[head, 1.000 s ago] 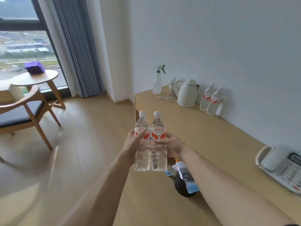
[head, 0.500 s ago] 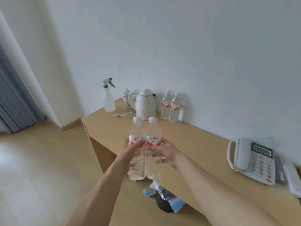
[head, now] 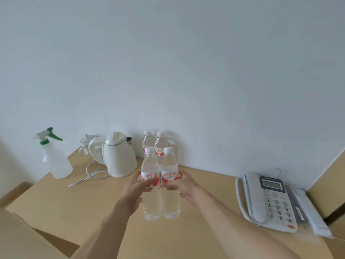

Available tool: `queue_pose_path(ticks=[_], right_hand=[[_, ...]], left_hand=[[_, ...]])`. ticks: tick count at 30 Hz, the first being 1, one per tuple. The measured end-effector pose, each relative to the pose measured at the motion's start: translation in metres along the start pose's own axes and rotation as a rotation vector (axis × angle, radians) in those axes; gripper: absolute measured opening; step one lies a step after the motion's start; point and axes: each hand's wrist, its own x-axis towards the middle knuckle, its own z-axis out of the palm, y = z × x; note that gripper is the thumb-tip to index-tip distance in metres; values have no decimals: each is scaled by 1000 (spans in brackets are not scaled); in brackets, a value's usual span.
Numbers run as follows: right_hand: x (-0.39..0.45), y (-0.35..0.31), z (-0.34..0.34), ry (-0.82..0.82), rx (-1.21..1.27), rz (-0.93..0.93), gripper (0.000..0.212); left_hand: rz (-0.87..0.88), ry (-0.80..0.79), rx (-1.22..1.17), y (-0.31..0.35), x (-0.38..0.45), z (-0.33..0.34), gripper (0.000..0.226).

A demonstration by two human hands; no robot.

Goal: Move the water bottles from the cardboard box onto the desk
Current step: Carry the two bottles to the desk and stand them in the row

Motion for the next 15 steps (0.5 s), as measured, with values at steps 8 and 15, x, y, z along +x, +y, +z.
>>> queue_pose_path(ticks=[8, 15], right_hand=[[21, -3, -31, 209, -126, 8, 62], [27, 0, -45, 399, -165, 16, 61]], left_hand=[[21, -290, 194, 13, 72, 11, 65], [115, -372, 365, 15, 118, 26, 70]])
